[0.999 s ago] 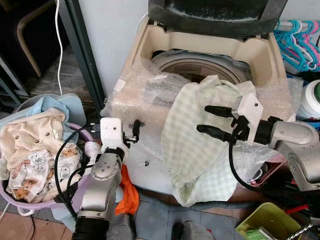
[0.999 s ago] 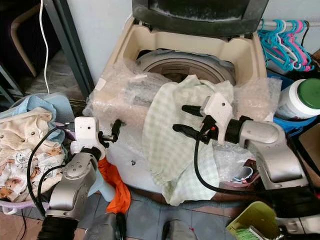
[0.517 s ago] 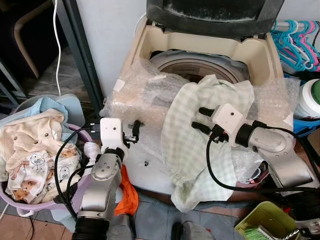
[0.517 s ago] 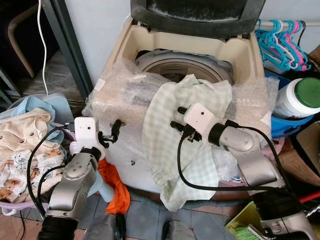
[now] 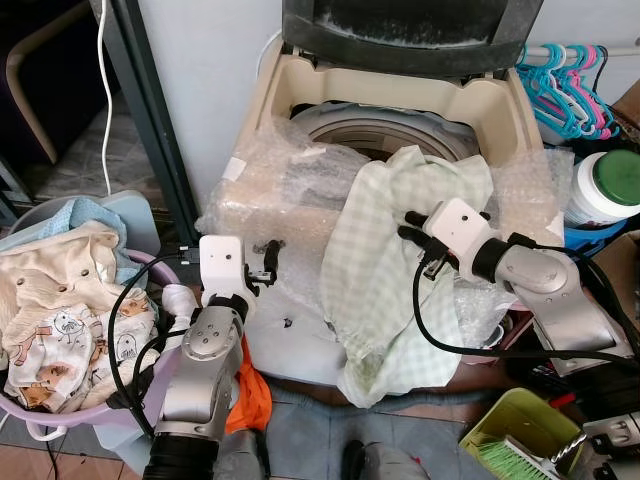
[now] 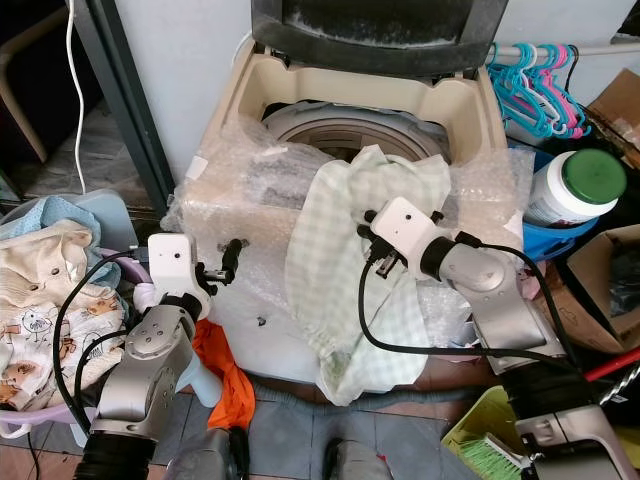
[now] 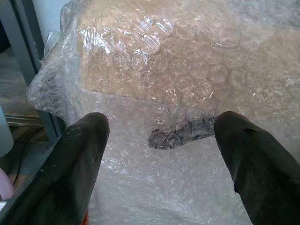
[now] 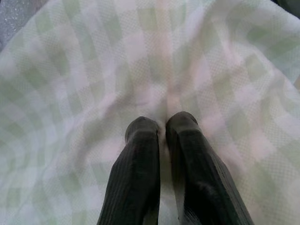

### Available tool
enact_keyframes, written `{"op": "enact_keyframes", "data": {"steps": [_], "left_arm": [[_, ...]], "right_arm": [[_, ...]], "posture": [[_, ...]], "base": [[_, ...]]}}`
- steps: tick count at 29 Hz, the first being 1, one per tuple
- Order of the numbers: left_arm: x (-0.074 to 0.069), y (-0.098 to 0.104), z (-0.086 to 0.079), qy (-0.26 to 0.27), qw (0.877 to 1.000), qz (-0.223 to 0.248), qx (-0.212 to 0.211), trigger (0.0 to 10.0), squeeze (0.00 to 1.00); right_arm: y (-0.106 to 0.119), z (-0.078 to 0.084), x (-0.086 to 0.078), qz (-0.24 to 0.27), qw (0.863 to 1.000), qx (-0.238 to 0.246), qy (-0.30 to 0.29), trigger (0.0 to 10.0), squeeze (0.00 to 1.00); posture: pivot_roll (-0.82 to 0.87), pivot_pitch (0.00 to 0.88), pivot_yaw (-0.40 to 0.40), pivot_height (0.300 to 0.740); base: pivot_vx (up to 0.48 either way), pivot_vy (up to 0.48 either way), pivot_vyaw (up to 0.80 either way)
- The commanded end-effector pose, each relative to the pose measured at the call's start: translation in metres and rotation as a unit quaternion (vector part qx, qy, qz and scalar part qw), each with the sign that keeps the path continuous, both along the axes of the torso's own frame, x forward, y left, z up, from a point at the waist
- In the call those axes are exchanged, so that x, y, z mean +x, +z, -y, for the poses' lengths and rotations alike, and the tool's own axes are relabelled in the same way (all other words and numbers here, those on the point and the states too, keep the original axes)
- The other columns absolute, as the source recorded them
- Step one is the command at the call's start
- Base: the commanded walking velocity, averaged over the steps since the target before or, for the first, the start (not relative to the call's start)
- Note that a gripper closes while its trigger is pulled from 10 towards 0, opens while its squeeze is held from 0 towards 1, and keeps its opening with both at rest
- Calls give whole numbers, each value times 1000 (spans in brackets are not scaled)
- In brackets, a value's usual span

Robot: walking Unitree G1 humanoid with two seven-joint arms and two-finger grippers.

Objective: Clothes washing

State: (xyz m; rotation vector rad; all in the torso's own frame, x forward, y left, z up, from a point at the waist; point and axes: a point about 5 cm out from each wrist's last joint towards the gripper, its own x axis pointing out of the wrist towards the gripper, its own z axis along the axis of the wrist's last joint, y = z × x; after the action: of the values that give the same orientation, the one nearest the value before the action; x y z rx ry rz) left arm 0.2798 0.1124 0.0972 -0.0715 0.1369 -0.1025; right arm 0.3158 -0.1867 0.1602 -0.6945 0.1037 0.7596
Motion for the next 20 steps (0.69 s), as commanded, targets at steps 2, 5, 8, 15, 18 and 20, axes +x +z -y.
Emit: {"op": "enact_keyframes", "data": {"steps": [2, 5, 8, 15, 18, 20], "left_arm": [[1, 0, 3, 3, 1000, -2, -1, 10000, 0], [1, 0, 3, 2, 1000, -1, -1, 10000, 0], [1, 0, 3, 3, 1000, -1, 0, 10000, 0], [0, -1, 3, 8, 1000, 0, -1, 10000, 0], [-1, -1, 2, 13, 1000, -1, -2, 10000, 0], [-2, -2, 2, 13, 1000, -1, -2, 10000, 0]], "right_arm": [[2, 5, 1, -17, 999, -24, 33, 0, 0], [12, 8, 7, -42, 995, -36, 78, 0, 0], [27, 13, 19, -44, 995, -39, 80, 0, 0], [62, 21, 43, -1, 998, -34, 56, 0, 0], [67, 17, 41, 1, 998, 13, 67, 0, 0], [64, 16, 36, -3, 997, 24, 74, 471, 0]], "posture": [[-65, 101, -31, 740], [-66, 96, -33, 740], [-65, 93, -37, 740], [-59, 89, -50, 740], [-56, 87, -51, 740], [-57, 88, -48, 740]], "base": [[0, 0, 0], [0, 0, 0], [0, 0, 0], [0, 0, 0], [0, 0, 0], [0, 0, 0]]}}
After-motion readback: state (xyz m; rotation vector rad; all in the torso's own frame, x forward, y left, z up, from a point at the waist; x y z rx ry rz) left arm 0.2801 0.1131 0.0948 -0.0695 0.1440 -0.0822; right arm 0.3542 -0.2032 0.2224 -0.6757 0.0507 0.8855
